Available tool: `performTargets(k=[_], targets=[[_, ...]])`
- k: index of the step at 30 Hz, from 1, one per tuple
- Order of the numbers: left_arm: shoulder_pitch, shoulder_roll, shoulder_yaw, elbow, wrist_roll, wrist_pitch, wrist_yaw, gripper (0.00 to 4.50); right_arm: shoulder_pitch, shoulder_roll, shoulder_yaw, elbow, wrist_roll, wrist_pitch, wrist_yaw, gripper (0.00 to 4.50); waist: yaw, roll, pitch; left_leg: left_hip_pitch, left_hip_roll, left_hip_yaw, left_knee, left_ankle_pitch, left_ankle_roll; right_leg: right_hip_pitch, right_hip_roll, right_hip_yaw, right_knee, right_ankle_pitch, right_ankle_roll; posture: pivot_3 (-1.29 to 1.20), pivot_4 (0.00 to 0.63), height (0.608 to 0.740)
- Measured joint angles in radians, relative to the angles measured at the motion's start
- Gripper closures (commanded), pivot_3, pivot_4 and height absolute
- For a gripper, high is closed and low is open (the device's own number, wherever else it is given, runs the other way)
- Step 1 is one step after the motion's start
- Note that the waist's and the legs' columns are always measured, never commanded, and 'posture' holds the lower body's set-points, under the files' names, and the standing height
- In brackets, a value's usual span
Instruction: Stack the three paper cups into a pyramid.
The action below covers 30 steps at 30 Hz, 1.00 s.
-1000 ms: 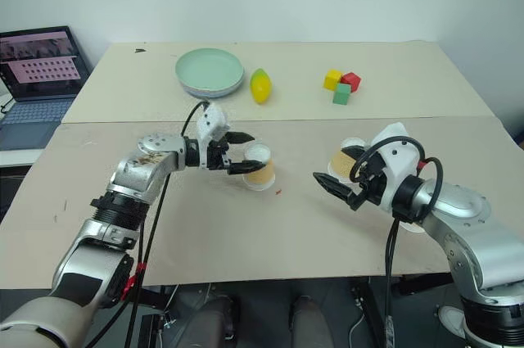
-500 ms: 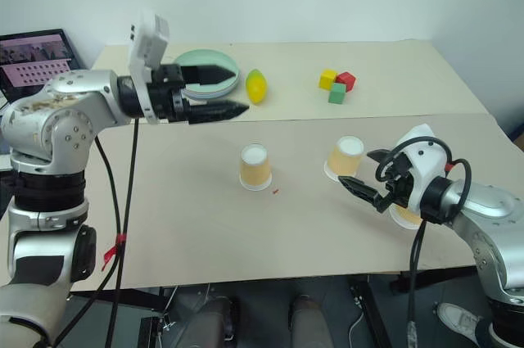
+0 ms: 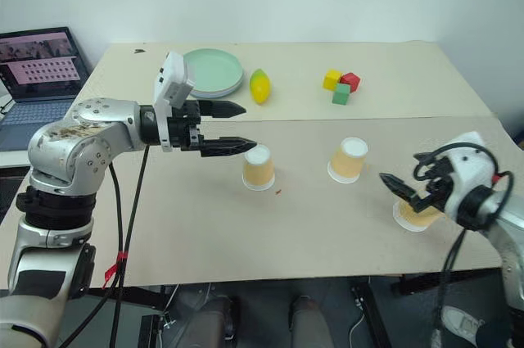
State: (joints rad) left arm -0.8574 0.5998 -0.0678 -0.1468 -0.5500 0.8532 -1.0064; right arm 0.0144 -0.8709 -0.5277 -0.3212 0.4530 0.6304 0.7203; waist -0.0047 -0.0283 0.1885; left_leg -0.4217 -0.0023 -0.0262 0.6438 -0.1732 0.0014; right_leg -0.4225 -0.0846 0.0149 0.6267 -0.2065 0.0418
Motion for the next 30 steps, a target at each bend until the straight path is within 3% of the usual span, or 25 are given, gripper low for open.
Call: performTargets(k=[7,12,20,26,30], targets=[[-0.007,-0.006,-0.002,0.008,-0.003,0.000,-0.011,0.07,0.129,0.016,-0.163,0.033,0.002,-0.024,0.043,0.00,-0.005,0.000,0.000,0.001,0.000,0.001,0.000,0.000,0.000,0.000,0.000,0.001,0.000,0.000,0.000,0.00,0.150,0.740],[-0.007,-0.014,-0.005,0.008,-0.002,0.000,-0.009,0.07,0.103,0.026,-0.151,0.035,0.006,-0.034,0.041,0.00,-0.016,0.000,0.000,0.001,0.000,0.002,0.000,0.000,0.000,0.000,0.000,0.003,0.000,0.000,0.000,0.00,0.150,0.740],[0.007,-0.019,-0.008,0.003,-0.002,0.000,0.017,0.07,-0.213,-0.024,0.083,-0.030,0.042,0.015,0.010,0.00,-0.016,0.000,0.000,0.002,0.001,0.002,0.000,0.000,0.000,0.000,0.002,0.004,0.001,0.001,0.000,0.00,0.150,0.740],[0.043,-0.013,0.002,-0.025,-0.003,0.003,0.054,0.07,-0.374,0.069,0.330,0.082,-0.013,0.009,-0.011,0.00,-0.006,0.000,0.000,0.000,0.000,0.001,0.000,0.000,0.000,-0.001,0.002,0.003,0.000,0.001,0.000,0.00,0.150,0.740],[0.047,-0.002,0.010,-0.056,-0.010,0.012,0.063,0.07,-0.422,0.116,0.419,0.208,-0.073,-0.042,-0.013,0.00,-0.006,0.000,0.000,-0.001,0.000,0.001,0.001,0.000,0.000,-0.001,0.002,0.004,0.000,0.001,0.000,0.00,0.150,0.740]])
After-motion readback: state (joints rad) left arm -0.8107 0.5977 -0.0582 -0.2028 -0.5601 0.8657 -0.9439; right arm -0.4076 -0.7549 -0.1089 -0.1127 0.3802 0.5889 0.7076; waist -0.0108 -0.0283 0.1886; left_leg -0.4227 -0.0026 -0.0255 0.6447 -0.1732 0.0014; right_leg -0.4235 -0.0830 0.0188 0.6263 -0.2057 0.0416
